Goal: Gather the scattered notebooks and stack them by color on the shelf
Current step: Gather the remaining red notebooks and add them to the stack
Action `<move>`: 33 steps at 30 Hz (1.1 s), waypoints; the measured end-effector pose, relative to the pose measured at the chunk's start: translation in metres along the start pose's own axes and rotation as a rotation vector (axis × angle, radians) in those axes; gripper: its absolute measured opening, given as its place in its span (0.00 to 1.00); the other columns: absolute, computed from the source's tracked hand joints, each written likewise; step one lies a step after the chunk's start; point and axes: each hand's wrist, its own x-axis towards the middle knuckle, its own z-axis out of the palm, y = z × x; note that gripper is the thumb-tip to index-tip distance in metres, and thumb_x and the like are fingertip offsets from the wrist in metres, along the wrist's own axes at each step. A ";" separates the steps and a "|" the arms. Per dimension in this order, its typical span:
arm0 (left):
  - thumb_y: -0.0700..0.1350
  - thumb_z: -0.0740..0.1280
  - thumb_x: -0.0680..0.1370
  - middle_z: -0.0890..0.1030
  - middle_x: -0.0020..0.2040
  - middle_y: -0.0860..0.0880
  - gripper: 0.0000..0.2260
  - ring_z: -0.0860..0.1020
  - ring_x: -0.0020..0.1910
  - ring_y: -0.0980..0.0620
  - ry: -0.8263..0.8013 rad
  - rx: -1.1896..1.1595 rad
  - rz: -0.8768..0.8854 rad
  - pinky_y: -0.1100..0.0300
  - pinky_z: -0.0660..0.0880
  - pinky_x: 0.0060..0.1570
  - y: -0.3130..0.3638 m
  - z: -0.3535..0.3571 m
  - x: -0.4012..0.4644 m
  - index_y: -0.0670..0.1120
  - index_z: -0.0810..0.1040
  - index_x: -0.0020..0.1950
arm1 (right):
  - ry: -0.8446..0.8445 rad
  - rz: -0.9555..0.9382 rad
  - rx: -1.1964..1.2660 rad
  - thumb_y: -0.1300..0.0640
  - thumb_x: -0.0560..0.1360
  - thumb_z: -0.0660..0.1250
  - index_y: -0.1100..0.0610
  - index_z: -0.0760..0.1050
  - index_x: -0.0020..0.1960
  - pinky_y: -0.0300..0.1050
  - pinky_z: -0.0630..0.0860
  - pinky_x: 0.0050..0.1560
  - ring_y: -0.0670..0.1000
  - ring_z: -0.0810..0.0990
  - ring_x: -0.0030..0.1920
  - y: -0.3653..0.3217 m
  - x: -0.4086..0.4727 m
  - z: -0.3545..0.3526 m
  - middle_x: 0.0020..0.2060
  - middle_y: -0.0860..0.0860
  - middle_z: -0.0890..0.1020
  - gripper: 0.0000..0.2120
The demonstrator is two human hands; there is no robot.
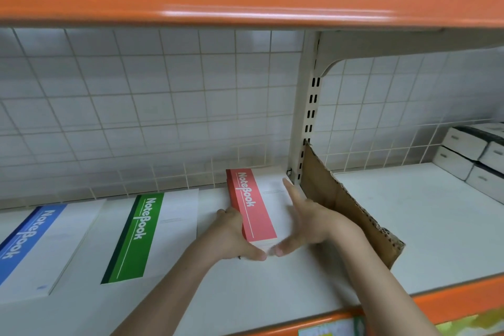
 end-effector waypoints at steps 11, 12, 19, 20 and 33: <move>0.51 0.78 0.63 0.63 0.46 0.56 0.34 0.67 0.51 0.56 0.060 -0.064 0.000 0.75 0.66 0.27 -0.006 0.007 0.005 0.51 0.66 0.64 | 0.139 -0.034 0.019 0.51 0.56 0.83 0.48 0.24 0.73 0.47 0.68 0.65 0.57 0.65 0.69 0.003 0.005 0.015 0.69 0.59 0.62 0.73; 0.51 0.78 0.63 0.63 0.45 0.56 0.33 0.67 0.52 0.56 0.063 -0.065 0.007 0.74 0.67 0.28 -0.007 0.007 0.005 0.51 0.67 0.63 | 0.141 -0.033 0.024 0.51 0.56 0.83 0.49 0.24 0.73 0.47 0.68 0.65 0.56 0.65 0.69 0.003 0.005 0.015 0.69 0.59 0.62 0.73; 0.49 0.78 0.62 0.66 0.45 0.58 0.30 0.68 0.56 0.52 0.058 -0.045 0.043 0.62 0.76 0.44 -0.012 0.002 0.004 0.52 0.71 0.62 | 0.169 -0.047 0.005 0.50 0.56 0.82 0.53 0.36 0.75 0.49 0.70 0.63 0.56 0.67 0.65 -0.004 0.003 0.019 0.62 0.56 0.66 0.66; 0.49 0.78 0.62 0.67 0.45 0.58 0.31 0.68 0.57 0.52 0.054 -0.040 0.044 0.61 0.76 0.46 -0.012 0.002 0.004 0.52 0.71 0.62 | 0.169 -0.048 -0.003 0.50 0.56 0.82 0.54 0.39 0.75 0.49 0.70 0.63 0.56 0.67 0.64 -0.004 0.003 0.019 0.61 0.56 0.66 0.64; 0.51 0.79 0.63 0.72 0.59 0.49 0.36 0.72 0.59 0.52 -0.023 -0.076 0.002 0.58 0.77 0.54 -0.016 -0.004 0.003 0.51 0.68 0.67 | 0.056 0.097 -0.088 0.44 0.58 0.81 0.62 0.58 0.68 0.38 0.70 0.52 0.50 0.71 0.60 -0.005 0.005 0.003 0.63 0.54 0.68 0.50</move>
